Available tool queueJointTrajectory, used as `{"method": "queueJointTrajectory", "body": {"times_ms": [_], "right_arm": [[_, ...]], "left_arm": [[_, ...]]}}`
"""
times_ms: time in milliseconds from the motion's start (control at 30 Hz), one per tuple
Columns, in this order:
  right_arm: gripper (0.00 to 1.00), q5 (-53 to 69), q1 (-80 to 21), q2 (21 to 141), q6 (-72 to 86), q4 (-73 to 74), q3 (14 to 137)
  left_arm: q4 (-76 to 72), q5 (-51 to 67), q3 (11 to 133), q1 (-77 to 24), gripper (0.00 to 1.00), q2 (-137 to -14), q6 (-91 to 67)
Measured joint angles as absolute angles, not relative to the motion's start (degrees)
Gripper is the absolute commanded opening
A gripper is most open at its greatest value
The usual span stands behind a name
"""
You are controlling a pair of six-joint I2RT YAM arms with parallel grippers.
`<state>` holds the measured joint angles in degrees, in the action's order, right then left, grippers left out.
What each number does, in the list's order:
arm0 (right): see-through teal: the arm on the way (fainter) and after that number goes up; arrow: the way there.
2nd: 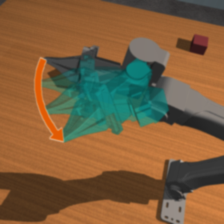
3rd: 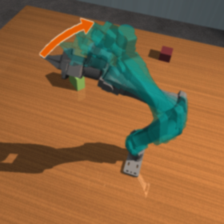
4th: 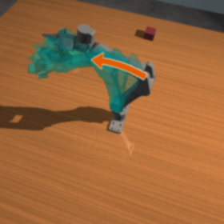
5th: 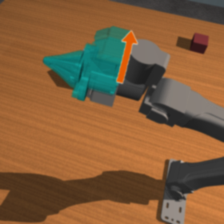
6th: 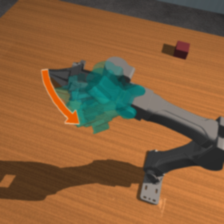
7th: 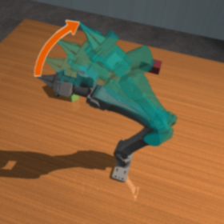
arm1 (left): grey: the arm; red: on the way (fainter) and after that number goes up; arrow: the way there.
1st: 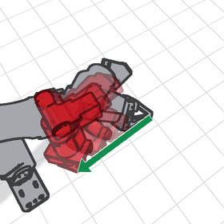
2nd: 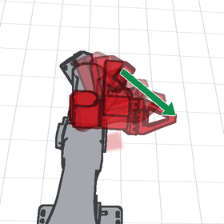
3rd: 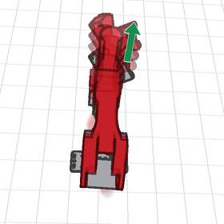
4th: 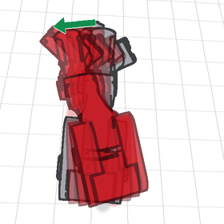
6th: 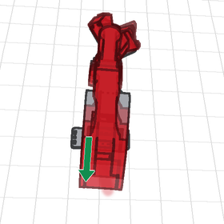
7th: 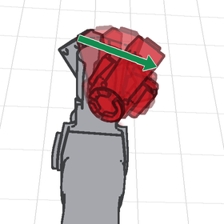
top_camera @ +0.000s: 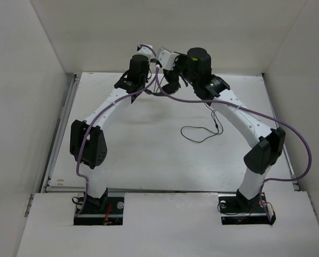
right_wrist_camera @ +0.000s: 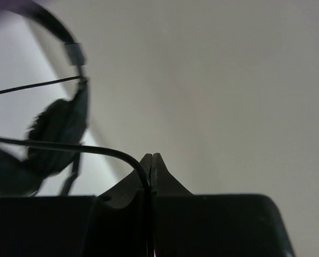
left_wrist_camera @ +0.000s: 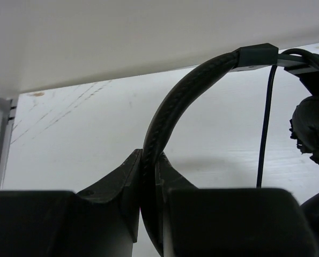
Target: Wrap the headphones
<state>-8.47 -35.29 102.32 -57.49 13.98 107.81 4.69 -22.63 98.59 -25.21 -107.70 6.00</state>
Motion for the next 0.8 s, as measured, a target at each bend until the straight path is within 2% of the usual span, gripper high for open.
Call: {"method": "queueJointTrajectory", "body": {"times_ms": [167, 367, 600, 800], "right_arm": [[0.08, -12.6, -31.46, 104.14, -64.1, 5.17, 107.79], [0.1, -13.04, -27.86, 105.56, -62.11, 2.15, 108.75], [0.1, -12.1, -26.04, 110.08, -58.81, 2.15, 113.89], [0.09, -11.7, -25.45, 110.39, -56.23, 2.17, 114.08]], "left_arm": [[5.02, -13.21, 96.23, -26.26, 0.0, -100.55, 5.78], [4.93, -0.97, 96.05, -25.76, 0.0, -95.04, 3.68], [6.31, 11.99, 96.03, -25.82, 0.0, -94.39, 2.52], [7.73, 16.75, 96.03, -25.76, 0.0, -94.39, 2.11]]}}
